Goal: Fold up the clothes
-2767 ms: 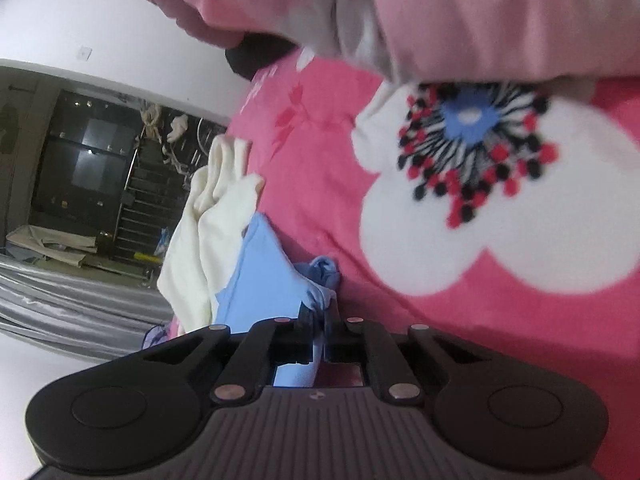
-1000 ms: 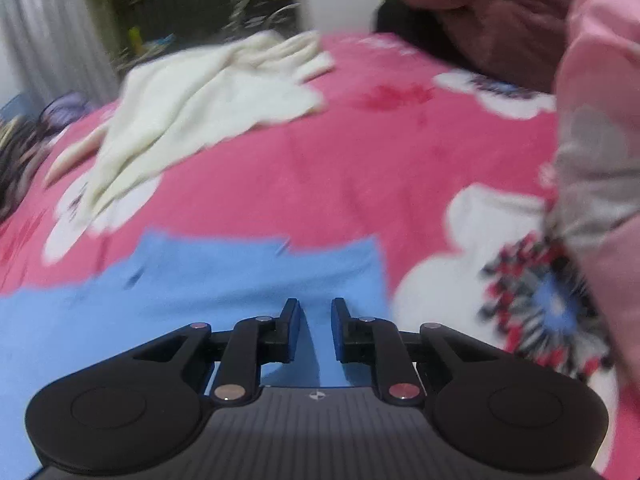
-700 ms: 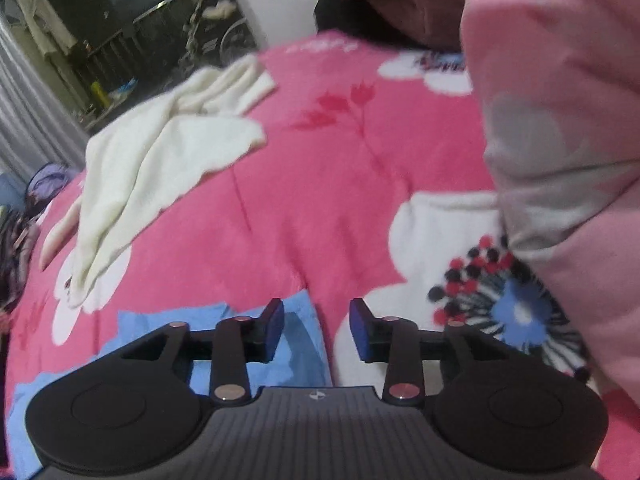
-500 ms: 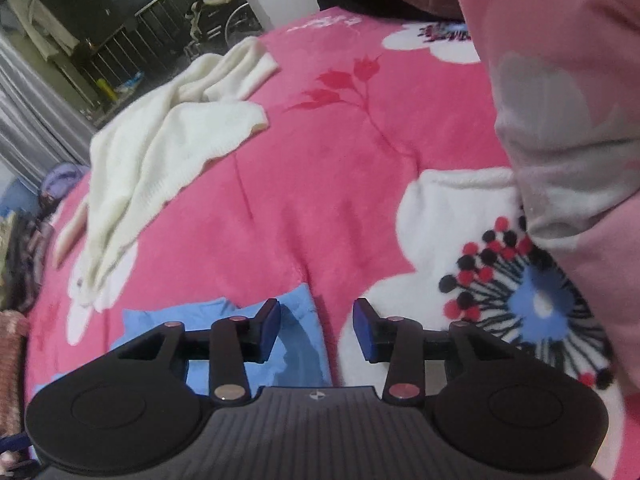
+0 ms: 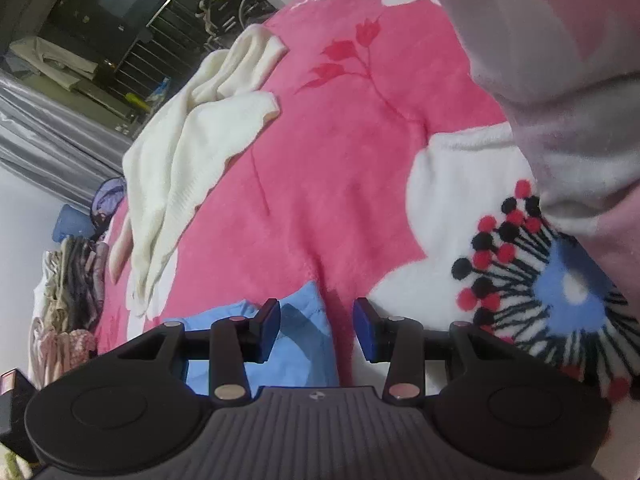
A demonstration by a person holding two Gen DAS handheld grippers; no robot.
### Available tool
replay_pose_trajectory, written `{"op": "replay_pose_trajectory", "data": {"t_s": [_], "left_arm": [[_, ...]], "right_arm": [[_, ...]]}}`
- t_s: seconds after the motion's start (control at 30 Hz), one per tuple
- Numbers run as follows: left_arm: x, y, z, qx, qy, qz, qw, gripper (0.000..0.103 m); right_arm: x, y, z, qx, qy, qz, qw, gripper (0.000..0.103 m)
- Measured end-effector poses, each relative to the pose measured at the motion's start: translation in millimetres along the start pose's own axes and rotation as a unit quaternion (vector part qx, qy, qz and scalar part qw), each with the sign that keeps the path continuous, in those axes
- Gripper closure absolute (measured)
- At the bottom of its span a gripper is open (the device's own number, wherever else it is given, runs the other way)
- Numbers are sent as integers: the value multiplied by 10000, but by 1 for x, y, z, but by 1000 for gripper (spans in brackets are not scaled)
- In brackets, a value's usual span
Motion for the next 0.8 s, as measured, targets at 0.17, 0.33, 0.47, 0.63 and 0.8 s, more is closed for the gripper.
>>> {"op": "replay_pose_trajectory", "data": {"t_s": [0.17, 0.33, 0.47, 0.63, 0.8], "left_arm": [[0, -1, 1, -63, -47, -134, 9999, 65], [0, -4, 1, -122, -29, -169, 9998, 64], [3, -6, 1, -143, -74, -313, 9994, 65], [8, -7, -3, -195, -38, -549, 9983, 71], [11, -8, -7, -238, -66, -731, 9970, 81]], "right_arm": [[14, -7, -4, -132, -186, -520, 9984, 96], [31, -12, -19, -547, -236, -919, 9940, 99], [49, -14, -29, -876, -330, -1313, 9869, 99], [62, -12, -34, -1132, -391, -1481, 9817, 99], [73, -14, -38, -1302, -384, -1606, 9776, 99]]}}
Point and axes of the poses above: each gripper's, at about its wrist camera, not at the fingertips, and z roughly the way its jaws point, x to its left, y to its top, the point moved 3 cm from there along z, roughly the way its jaws point, and after that the axes turned 4 degrees about y, right-handed, at the moved point
